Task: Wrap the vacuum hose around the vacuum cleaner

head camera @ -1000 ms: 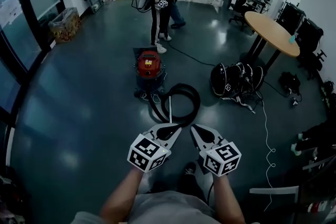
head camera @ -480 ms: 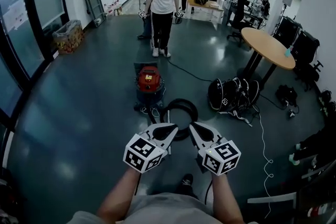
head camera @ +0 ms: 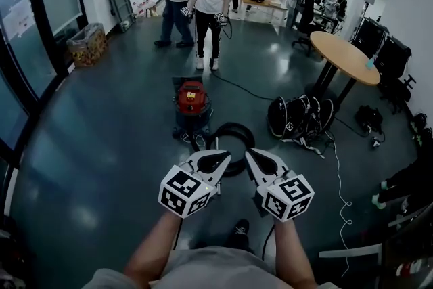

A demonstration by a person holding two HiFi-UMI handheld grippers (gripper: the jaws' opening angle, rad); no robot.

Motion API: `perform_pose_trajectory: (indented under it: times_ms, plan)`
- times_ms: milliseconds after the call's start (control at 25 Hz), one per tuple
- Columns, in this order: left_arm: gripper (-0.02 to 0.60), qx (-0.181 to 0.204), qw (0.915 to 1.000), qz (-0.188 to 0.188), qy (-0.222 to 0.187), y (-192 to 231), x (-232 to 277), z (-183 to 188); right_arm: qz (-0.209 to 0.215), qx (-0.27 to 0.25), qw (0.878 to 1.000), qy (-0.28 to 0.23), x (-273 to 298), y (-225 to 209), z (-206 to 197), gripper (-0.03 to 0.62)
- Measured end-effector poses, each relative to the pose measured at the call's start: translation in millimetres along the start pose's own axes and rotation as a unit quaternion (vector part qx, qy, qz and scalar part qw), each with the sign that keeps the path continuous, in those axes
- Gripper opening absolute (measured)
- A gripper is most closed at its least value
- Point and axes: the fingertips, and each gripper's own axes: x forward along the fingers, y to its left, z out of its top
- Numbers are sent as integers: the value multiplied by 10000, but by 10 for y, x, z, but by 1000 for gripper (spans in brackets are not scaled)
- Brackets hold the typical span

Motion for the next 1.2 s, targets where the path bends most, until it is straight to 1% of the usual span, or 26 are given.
perform_pose_trajectory:
  times_ms: [480, 760, 1200]
  plan:
    - [6, 100, 9999, 19, 1, -14, -56, 29, -30, 44, 10000, -45, -3, 67, 6, 3]
    - [6, 176, 9997, 51, -134, 2, -77, 134, -20, -9, 9998, -172, -13, 95, 121, 3]
    - [6, 172, 9996, 92, -201, 56, -108, 204, 63, -10, 9997, -247, 41, 158, 216, 3]
